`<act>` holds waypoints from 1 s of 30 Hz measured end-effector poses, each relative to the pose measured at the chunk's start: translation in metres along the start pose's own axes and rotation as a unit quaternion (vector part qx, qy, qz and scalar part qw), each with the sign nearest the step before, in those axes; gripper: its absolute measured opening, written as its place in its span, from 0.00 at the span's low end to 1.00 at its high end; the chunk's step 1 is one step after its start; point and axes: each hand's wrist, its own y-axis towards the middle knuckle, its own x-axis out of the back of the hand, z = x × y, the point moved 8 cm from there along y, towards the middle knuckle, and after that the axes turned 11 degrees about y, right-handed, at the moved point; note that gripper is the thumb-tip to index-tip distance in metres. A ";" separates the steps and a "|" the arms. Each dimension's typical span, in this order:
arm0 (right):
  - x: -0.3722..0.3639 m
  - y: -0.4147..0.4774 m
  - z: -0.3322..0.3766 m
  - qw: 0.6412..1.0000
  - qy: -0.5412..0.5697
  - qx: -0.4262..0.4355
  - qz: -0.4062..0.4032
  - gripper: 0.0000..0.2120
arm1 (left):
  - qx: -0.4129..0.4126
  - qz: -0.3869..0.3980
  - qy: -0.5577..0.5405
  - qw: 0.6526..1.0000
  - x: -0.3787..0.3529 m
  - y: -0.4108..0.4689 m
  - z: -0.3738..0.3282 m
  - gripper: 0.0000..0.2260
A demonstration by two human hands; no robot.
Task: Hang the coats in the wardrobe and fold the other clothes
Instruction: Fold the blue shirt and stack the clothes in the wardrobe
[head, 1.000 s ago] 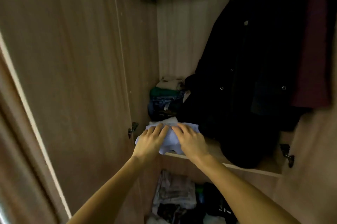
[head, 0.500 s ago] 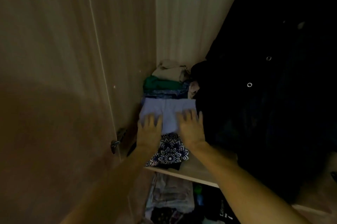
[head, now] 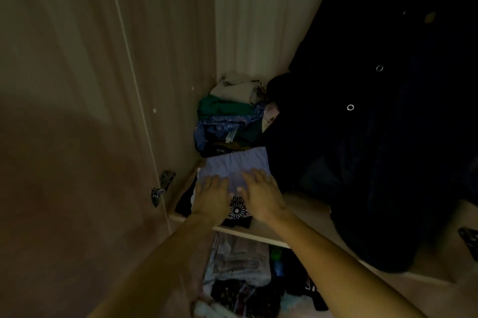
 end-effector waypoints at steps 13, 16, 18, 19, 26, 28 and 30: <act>0.102 -0.165 0.079 0.988 0.084 0.093 -0.089 0.20 | 0.060 -0.014 -0.042 0.997 0.198 -0.146 -0.040 0.27; 0.101 -0.202 0.107 0.981 0.133 0.116 -0.082 0.18 | 0.096 -0.001 -0.042 0.995 0.228 -0.189 -0.039 0.25; 0.097 -0.220 0.128 0.977 0.156 0.128 -0.075 0.18 | 0.108 0.007 -0.023 0.994 0.243 -0.215 -0.028 0.27; 0.092 -0.227 0.140 0.975 0.164 0.133 -0.067 0.18 | 0.115 0.010 -0.015 0.993 0.250 -0.227 -0.020 0.27; 0.063 -0.251 0.238 0.972 0.161 0.172 -0.009 0.20 | 0.225 -0.021 0.040 0.973 0.306 -0.297 0.060 0.22; 0.060 -0.251 0.265 0.970 0.163 0.180 -0.005 0.20 | 0.267 -0.028 0.065 0.961 0.321 -0.312 0.093 0.22; 0.059 -0.250 0.292 0.968 0.163 0.188 -0.006 0.20 | 0.300 -0.039 0.080 0.950 0.336 -0.326 0.127 0.22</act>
